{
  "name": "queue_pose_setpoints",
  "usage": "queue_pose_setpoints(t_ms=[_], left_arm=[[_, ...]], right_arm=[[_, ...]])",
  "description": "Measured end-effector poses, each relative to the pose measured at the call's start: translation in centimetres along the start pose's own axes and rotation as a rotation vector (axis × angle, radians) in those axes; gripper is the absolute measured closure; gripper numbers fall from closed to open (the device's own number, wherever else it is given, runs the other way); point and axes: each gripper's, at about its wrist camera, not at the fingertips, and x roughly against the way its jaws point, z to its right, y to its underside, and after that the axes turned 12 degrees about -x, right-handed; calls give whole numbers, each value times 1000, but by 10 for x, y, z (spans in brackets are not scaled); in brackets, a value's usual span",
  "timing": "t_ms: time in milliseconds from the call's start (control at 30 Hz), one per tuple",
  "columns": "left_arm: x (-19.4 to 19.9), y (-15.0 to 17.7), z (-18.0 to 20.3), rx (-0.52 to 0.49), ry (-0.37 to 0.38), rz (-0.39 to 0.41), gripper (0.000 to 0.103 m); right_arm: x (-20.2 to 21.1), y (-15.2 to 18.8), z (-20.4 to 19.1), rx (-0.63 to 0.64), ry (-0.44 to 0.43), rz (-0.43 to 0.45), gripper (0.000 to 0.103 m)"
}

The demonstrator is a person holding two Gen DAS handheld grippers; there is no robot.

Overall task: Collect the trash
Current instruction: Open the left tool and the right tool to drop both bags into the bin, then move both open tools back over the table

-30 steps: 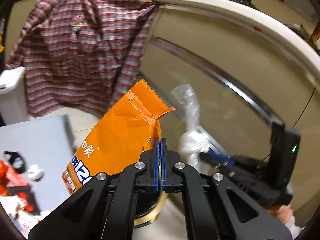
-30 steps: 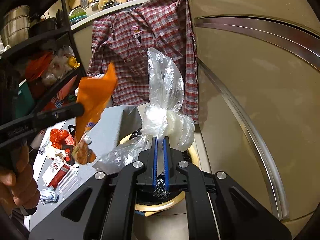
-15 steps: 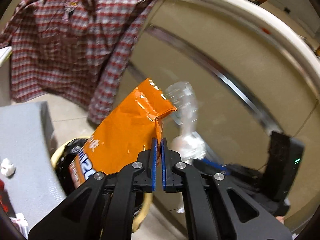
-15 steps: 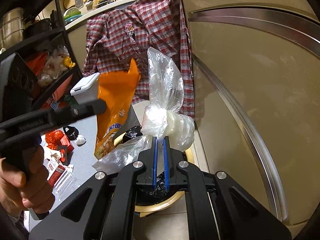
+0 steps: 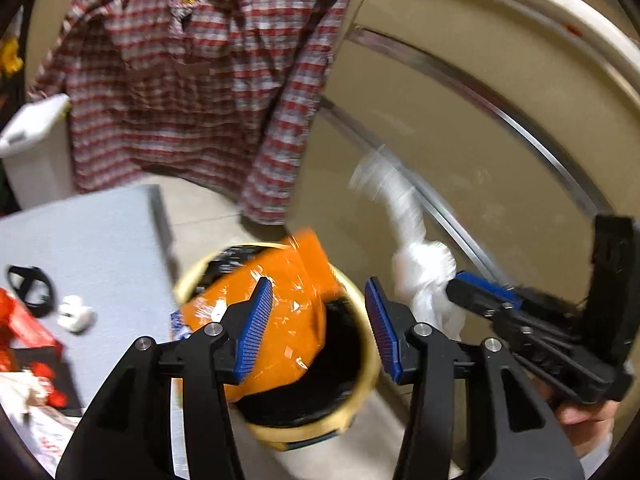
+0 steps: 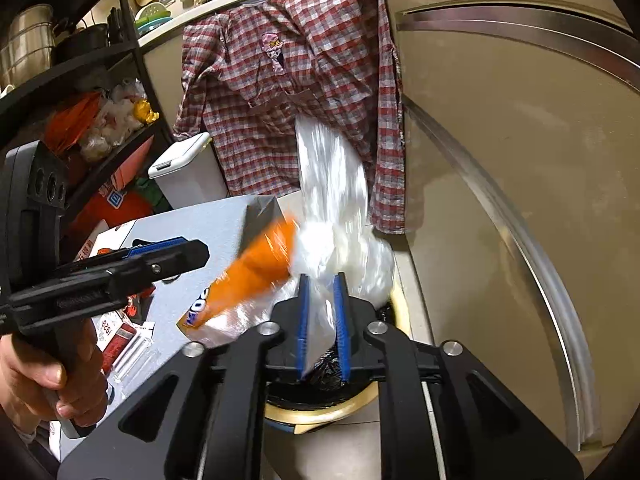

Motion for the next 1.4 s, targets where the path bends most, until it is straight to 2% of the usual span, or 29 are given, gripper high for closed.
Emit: queue_pose_setpoints(t_ms=[267, 467, 633, 833, 1033, 1300, 1400], left_arm=[[15, 3, -7, 4, -11, 28, 56], [30, 5, -1, -38, -32, 38, 56], [53, 13, 5, -79, -66, 52, 56], [87, 24, 10, -96, -128, 88, 56], [124, 36, 1, -76, -196, 122, 56], [190, 61, -29, -65, -305, 155, 56], [212, 74, -46, -51, -349, 162, 58]], right_arm=[[-1, -1, -3, 4, -7, 4, 77], [2, -1, -1, -9, -21, 16, 77], [10, 2, -8, 12, -35, 40, 70], [23, 6, -18, 18, -45, 69, 62], [37, 11, -33, 39, -48, 90, 60], [62, 25, -65, 76, -83, 127, 60], [65, 38, -72, 69, -99, 116, 60]])
